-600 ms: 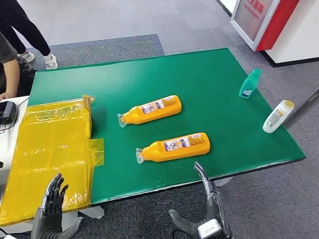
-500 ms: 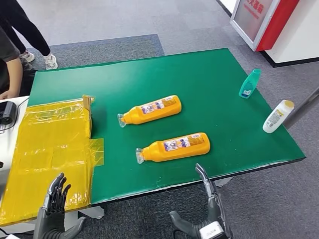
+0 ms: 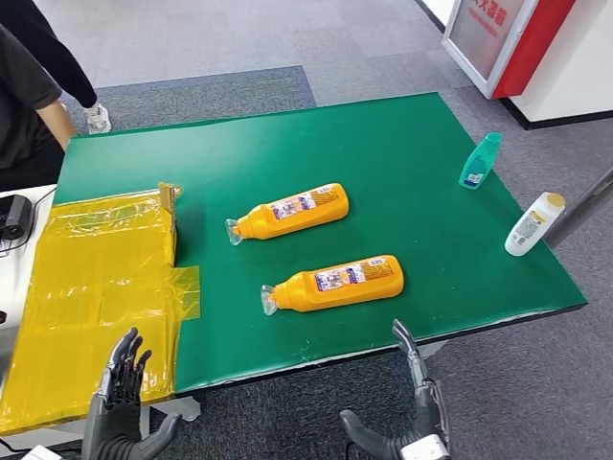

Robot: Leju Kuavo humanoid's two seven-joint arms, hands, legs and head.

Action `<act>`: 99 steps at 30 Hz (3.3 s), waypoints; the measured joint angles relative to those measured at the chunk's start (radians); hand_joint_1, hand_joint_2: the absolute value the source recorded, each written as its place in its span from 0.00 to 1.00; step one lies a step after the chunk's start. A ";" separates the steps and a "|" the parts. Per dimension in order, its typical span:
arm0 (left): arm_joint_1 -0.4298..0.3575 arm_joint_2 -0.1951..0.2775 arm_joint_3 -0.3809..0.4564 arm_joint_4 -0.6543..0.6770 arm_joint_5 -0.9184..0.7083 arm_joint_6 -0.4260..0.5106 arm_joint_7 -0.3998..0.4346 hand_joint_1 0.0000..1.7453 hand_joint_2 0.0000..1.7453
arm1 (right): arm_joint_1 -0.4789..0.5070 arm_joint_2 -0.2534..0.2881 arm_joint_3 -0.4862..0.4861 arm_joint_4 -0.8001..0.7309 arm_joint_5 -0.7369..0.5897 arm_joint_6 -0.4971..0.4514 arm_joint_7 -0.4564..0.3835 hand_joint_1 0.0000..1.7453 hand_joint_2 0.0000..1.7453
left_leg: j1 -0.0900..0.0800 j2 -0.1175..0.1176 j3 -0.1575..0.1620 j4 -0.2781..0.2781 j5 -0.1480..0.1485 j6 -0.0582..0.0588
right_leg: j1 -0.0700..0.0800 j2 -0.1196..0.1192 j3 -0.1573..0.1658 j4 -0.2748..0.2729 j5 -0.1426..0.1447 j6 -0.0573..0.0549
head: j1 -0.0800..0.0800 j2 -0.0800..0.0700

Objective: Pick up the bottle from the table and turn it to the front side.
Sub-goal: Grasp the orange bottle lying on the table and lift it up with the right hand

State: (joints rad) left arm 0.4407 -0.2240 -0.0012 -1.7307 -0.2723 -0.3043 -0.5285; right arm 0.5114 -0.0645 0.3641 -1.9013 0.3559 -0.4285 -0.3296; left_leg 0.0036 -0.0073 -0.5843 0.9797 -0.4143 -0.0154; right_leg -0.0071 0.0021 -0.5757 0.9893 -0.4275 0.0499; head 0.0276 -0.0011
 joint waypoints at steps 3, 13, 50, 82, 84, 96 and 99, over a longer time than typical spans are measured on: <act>0.000 0.001 -0.004 0.000 0.003 0.007 0.001 0.00 1.00 | 0.003 0.000 -0.005 -0.002 -0.001 0.002 -0.004 0.00 1.00 | 0.000 0.000 0.000 0.000 0.000 0.000 | 0.000 0.000 0.000 0.000 0.000 0.000 | 0.000 0.000; -0.008 0.076 -0.060 0.001 0.085 0.073 0.041 0.00 1.00 | -0.034 0.000 -0.037 -0.029 0.154 0.022 0.074 0.00 1.00 | 0.000 0.000 0.000 0.000 0.000 0.000 | 0.000 0.000 0.000 0.000 0.000 0.000 | 0.000 0.000; -0.166 0.188 -0.071 0.163 0.082 -0.022 -0.024 0.00 1.00 | -0.645 -0.103 -0.183 0.315 0.291 0.464 0.443 0.00 1.00 | 0.000 0.000 -0.001 0.000 0.004 0.002 | 0.000 0.000 0.000 0.000 0.005 0.001 | 0.000 0.000; -0.253 0.229 -0.152 0.250 0.095 -0.020 -0.044 0.00 1.00 | -0.997 -0.273 0.127 0.741 0.410 0.790 0.515 0.00 1.00 | -0.002 0.000 -0.003 0.000 0.007 0.004 | -0.001 0.000 -0.002 0.000 0.007 0.003 | 0.000 0.000; -0.257 0.231 -0.158 0.255 0.095 -0.020 -0.044 0.00 1.00 | -1.010 -0.273 0.145 0.765 0.409 0.794 0.515 0.00 1.00 | -0.002 0.000 -0.003 0.000 0.007 0.004 | -0.001 0.000 -0.002 0.000 0.007 0.003 | 0.000 0.000; -0.283 0.236 -0.193 0.284 0.096 -0.021 -0.041 0.00 1.00 | -1.074 -0.200 0.232 0.919 0.416 0.757 0.533 0.00 1.00 | -0.001 0.000 -0.004 0.000 0.008 0.003 | -0.001 0.000 -0.002 0.001 0.008 0.003 | 0.000 0.000; -0.283 0.236 -0.195 0.288 0.098 -0.020 -0.041 0.00 1.00 | -1.081 -0.187 0.240 0.945 0.415 0.740 0.533 0.52 1.00 | -0.001 0.000 -0.004 0.000 0.008 0.003 | -0.001 0.000 -0.002 0.001 0.008 0.003 | 0.000 0.000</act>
State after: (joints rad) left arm 0.1573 0.0122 -0.1966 -1.4426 -0.1739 -0.3243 -0.5699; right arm -0.5698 -0.2510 0.6043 -0.9567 0.7710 0.3111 0.2033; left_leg 0.0022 -0.0078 -0.5882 0.9799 -0.4065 -0.0127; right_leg -0.0084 0.0018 -0.5779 0.9899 -0.4198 0.0527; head 0.0277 -0.0011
